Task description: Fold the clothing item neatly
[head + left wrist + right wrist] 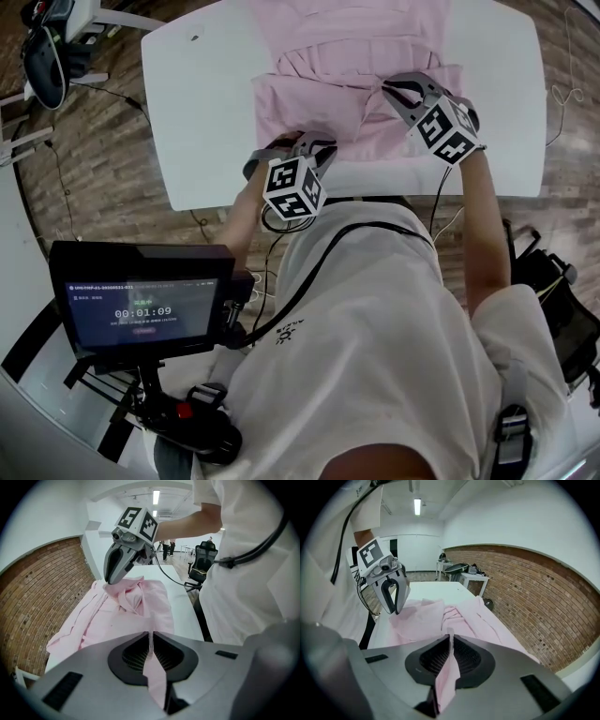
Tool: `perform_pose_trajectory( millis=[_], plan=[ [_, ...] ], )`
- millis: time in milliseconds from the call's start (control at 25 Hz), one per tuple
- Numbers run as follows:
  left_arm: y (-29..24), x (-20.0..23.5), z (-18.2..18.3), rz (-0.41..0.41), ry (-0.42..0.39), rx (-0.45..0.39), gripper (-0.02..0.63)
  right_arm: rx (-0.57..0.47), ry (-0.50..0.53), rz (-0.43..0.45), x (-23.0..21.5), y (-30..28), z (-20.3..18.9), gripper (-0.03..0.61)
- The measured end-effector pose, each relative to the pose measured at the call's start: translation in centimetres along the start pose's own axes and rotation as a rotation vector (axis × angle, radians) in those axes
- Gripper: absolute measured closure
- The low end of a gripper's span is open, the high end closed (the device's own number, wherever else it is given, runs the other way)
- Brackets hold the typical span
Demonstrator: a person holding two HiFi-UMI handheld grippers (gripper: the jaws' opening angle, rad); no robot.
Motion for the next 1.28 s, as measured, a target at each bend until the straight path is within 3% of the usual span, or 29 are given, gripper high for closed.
perform_pose_trajectory(
  millis=[280,560,840,1080,1280],
  plan=[
    [1.1,3.3,1.2,0.088,-0.062,0.040,0.584,0.060,0.217,-0.033,-4.8,-0.7,0.9,0.548],
    [1.3,14.4,2.8,0.205,-0.162,0.134,0.584,0.064,0.317,0.019,-7.3,-3.2,1.2,0.548],
    [-1.0,21.4,2.6,0.183,-0.222,0.239,0.584,0.079,0.339,0.069,-8.5,-5.1,1.1,0.548],
    [-4.8,24.4,2.5,0.138,-0.217,0.278,0.584,0.087,0.286,0.071,-9.8,-6.8,-0.5,0.548],
    [-7.2,26.4,0.9,0.168,-0.208,0.277,0.583,0.095,0.255,0.066,-10.5,-9.7,-2.4,0.548]
  ],
)
Point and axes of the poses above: the fingertips, and each gripper's own axes: y backward along the fingers, x to its left, z out of its top, the point moved 6 cm from there along y, backward along the fingers, and after that the axes turned 5 degrees about -z, right-handed, at the moved point
